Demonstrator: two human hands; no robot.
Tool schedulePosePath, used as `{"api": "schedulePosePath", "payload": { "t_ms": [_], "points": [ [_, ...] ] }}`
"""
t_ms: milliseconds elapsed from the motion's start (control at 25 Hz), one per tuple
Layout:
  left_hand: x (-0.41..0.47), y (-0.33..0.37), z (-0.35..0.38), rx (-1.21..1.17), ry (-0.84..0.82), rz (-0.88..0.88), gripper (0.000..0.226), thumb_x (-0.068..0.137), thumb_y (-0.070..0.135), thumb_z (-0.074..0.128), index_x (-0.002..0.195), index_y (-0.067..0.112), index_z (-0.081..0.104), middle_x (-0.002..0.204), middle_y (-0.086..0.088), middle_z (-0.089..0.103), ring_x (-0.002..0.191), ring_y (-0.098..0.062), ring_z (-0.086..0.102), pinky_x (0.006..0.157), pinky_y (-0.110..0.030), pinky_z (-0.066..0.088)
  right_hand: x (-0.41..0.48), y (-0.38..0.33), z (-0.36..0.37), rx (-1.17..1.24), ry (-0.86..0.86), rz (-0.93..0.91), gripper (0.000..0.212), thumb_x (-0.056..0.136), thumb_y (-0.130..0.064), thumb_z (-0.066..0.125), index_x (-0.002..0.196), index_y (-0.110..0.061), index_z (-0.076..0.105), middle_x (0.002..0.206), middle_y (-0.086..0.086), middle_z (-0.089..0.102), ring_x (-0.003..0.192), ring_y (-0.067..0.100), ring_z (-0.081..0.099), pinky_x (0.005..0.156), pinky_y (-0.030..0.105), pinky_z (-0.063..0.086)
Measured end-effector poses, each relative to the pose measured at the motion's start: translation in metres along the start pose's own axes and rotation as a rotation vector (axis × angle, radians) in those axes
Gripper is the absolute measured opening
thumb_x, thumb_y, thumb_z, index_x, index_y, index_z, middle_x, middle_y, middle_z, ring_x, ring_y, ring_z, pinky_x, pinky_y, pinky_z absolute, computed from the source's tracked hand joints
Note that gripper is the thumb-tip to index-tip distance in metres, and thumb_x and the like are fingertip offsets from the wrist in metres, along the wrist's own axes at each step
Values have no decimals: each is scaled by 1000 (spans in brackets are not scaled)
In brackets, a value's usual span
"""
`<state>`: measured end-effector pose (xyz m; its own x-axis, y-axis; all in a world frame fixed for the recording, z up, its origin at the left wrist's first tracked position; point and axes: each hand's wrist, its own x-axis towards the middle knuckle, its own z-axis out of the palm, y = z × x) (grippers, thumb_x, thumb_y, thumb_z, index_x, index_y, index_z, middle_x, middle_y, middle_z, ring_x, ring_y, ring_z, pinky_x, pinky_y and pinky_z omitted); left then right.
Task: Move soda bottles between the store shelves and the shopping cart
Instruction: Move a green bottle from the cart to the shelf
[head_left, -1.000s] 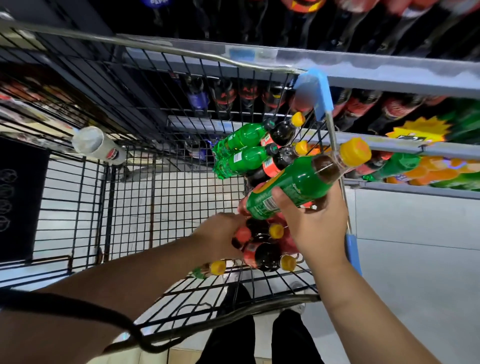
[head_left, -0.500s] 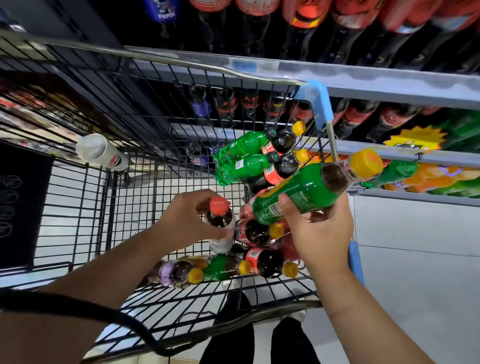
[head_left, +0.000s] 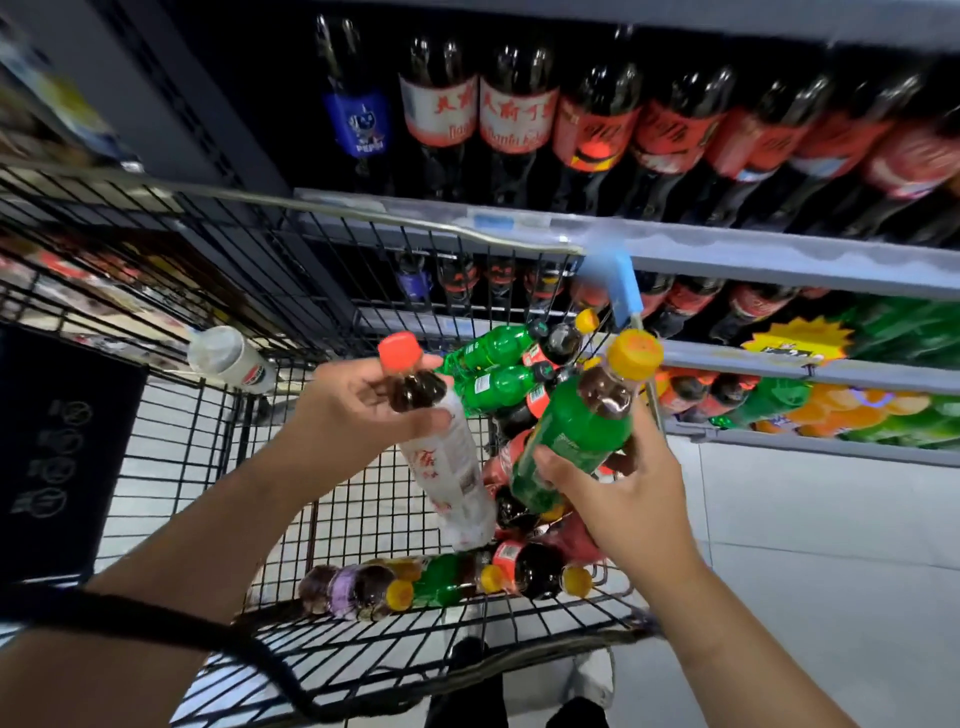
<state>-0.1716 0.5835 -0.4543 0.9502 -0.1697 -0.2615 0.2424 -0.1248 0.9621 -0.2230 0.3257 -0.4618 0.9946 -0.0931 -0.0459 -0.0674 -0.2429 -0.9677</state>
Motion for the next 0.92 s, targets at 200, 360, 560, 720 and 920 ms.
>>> {"api": "schedulePosePath", "payload": {
  "t_ms": [200, 360, 560, 720, 920],
  "points": [
    [12, 74, 13, -249, 68, 65, 50, 70, 29, 79, 119, 35, 72, 113, -7, 76, 92, -21, 75, 72, -44, 61, 13, -58, -29, 166, -182, 53, 52, 72, -43, 83, 118, -52, 60, 113, -19, 73, 101, 0, 71, 75, 11, 55],
    [16, 141, 34, -445, 84, 194, 45, 67, 28, 76, 112, 22, 76, 102, -14, 77, 80, -18, 73, 71, -34, 61, 24, -103, -52, 236, -271, 114, 56, 66, -47, 82, 118, -52, 62, 117, -14, 73, 105, 8, 71, 84, 27, 57],
    [21, 222, 58, -510, 67, 328, 49, 63, 26, 78, 105, 5, 68, 100, -15, 76, 75, -18, 71, 66, -31, 58, 35, -159, -81, 369, -411, 92, 56, 60, -22, 82, 115, -28, 72, 104, 2, 76, 94, 20, 72, 79, 32, 57],
    [22, 270, 66, -496, 52, 398, 38, 73, 34, 76, 104, 10, 76, 88, -7, 74, 72, -17, 66, 66, -33, 57, 41, -202, -95, 359, -386, 51, 79, 59, -18, 83, 133, -6, 57, 122, 17, 71, 112, 36, 67, 96, 47, 54],
    [15, 301, 94, -370, 97, 478, 39, 71, 44, 79, 96, 14, 78, 92, -9, 76, 83, -21, 67, 79, -39, 55, 40, -233, -111, 395, -422, 51, 74, 60, -15, 82, 129, -3, 57, 113, 11, 72, 104, 28, 67, 92, 41, 52]
  ]
}}
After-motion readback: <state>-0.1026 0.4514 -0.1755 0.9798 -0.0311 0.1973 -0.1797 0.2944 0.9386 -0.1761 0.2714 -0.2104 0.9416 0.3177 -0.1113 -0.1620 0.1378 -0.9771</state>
